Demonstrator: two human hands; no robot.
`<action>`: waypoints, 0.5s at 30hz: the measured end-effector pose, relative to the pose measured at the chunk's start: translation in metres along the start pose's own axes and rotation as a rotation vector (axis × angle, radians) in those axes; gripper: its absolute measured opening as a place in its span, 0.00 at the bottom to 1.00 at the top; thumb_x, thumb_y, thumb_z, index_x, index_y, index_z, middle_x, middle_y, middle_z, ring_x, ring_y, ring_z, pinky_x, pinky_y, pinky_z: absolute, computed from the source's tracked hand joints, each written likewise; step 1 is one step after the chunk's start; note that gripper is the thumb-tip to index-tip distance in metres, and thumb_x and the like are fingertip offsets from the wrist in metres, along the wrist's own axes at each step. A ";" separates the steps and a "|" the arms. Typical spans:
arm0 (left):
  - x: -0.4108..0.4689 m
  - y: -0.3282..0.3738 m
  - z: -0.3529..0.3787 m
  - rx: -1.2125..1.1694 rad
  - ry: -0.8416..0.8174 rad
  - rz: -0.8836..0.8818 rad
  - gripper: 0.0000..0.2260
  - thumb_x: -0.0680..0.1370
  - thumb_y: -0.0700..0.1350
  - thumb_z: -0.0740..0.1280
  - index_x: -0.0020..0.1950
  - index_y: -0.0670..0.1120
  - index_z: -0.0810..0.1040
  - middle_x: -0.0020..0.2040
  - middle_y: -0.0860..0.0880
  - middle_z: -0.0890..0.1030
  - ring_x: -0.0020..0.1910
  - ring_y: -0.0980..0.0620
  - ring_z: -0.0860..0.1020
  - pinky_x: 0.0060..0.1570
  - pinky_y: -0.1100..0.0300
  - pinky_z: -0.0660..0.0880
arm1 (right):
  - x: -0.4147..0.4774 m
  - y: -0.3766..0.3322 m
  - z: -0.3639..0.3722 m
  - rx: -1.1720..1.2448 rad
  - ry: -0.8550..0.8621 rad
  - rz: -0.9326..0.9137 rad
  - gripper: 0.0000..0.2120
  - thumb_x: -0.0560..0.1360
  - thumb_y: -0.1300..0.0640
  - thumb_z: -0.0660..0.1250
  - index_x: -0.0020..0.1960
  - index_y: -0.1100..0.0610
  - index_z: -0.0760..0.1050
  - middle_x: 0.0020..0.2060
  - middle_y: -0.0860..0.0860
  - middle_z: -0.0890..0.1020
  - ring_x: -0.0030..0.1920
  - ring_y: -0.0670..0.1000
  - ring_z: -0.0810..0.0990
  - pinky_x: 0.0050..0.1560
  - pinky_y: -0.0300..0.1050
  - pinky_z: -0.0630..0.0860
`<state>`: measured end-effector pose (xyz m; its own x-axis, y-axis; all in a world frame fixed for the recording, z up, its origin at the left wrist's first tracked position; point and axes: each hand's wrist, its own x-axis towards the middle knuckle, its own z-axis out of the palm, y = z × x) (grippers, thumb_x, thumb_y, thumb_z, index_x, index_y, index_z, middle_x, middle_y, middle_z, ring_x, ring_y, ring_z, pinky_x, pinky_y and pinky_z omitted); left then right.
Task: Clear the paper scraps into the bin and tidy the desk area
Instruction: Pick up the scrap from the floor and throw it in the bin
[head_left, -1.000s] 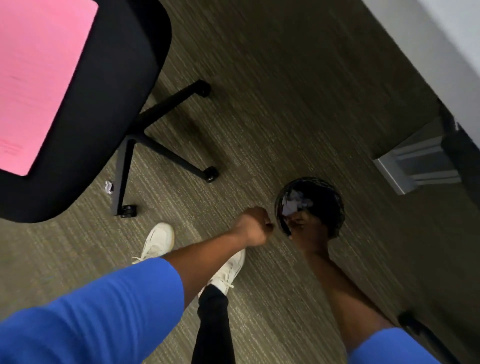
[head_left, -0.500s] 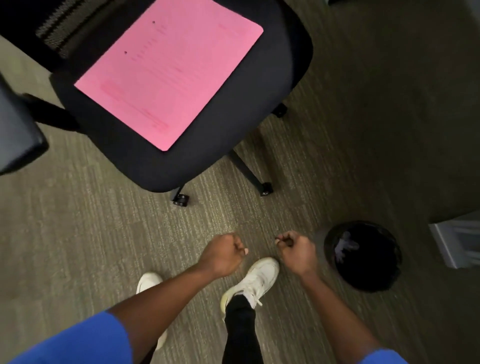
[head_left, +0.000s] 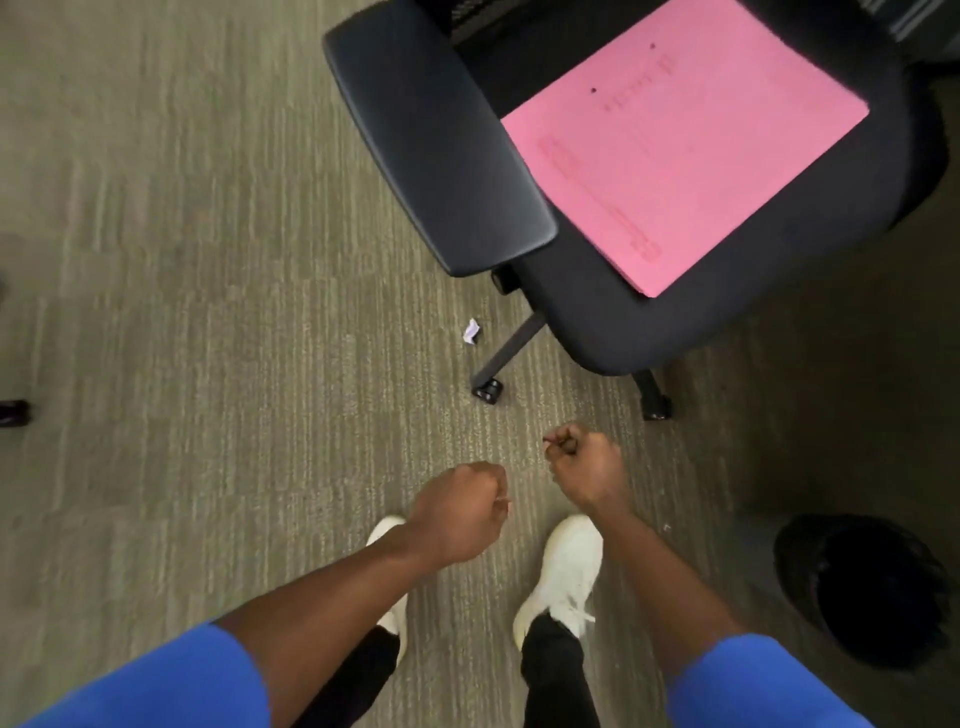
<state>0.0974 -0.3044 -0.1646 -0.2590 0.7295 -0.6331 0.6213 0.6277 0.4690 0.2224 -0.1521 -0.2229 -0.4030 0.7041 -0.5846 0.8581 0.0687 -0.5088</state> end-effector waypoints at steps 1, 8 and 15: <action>-0.003 -0.013 -0.005 0.026 0.011 0.008 0.07 0.79 0.48 0.64 0.53 0.49 0.80 0.55 0.49 0.84 0.52 0.45 0.83 0.50 0.49 0.81 | 0.004 -0.012 0.011 -0.032 0.002 -0.022 0.03 0.78 0.54 0.72 0.50 0.51 0.85 0.47 0.51 0.89 0.50 0.57 0.87 0.55 0.55 0.83; 0.003 -0.076 -0.034 0.179 0.099 0.109 0.12 0.84 0.50 0.62 0.62 0.45 0.77 0.61 0.45 0.81 0.60 0.42 0.81 0.55 0.49 0.77 | 0.067 -0.071 0.083 -0.184 -0.048 -0.160 0.03 0.77 0.56 0.73 0.49 0.54 0.84 0.48 0.54 0.89 0.51 0.58 0.86 0.54 0.51 0.82; 0.045 -0.120 -0.053 0.360 0.087 0.195 0.16 0.83 0.53 0.65 0.63 0.42 0.77 0.59 0.41 0.82 0.59 0.38 0.81 0.56 0.45 0.78 | 0.182 -0.103 0.156 -0.355 -0.065 -0.264 0.07 0.76 0.60 0.71 0.53 0.57 0.84 0.52 0.58 0.87 0.57 0.61 0.85 0.55 0.49 0.79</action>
<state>-0.0285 -0.3323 -0.2169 -0.1627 0.8555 -0.4916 0.8797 0.3514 0.3204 0.0111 -0.1413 -0.3755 -0.6321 0.5849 -0.5083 0.7748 0.4862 -0.4041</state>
